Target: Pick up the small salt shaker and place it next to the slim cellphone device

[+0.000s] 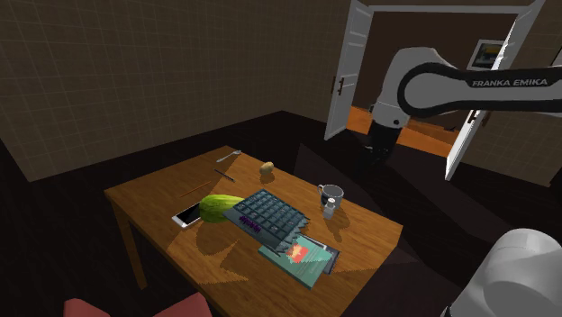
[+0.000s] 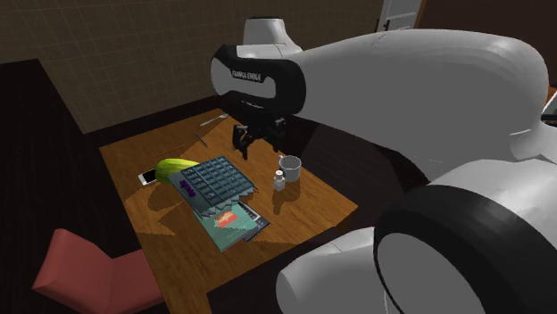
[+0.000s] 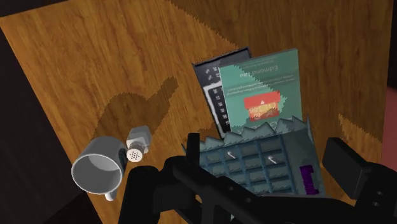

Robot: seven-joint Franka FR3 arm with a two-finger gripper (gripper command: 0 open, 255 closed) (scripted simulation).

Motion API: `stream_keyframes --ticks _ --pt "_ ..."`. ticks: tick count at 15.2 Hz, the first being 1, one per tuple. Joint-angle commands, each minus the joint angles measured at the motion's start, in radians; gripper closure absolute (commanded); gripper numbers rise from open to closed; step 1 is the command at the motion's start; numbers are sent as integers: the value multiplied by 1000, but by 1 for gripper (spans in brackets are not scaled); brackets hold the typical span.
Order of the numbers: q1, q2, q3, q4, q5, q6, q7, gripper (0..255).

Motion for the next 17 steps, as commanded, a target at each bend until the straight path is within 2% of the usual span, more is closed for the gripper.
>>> stream_keyframes --ticks 1,9,17 --pt "-9 48 -15 -19 -12 66 -23 0" --pt "-39 297 -77 -15 -43 301 -110 0" --pt "-62 591 -131 77 -34 495 -204 0"
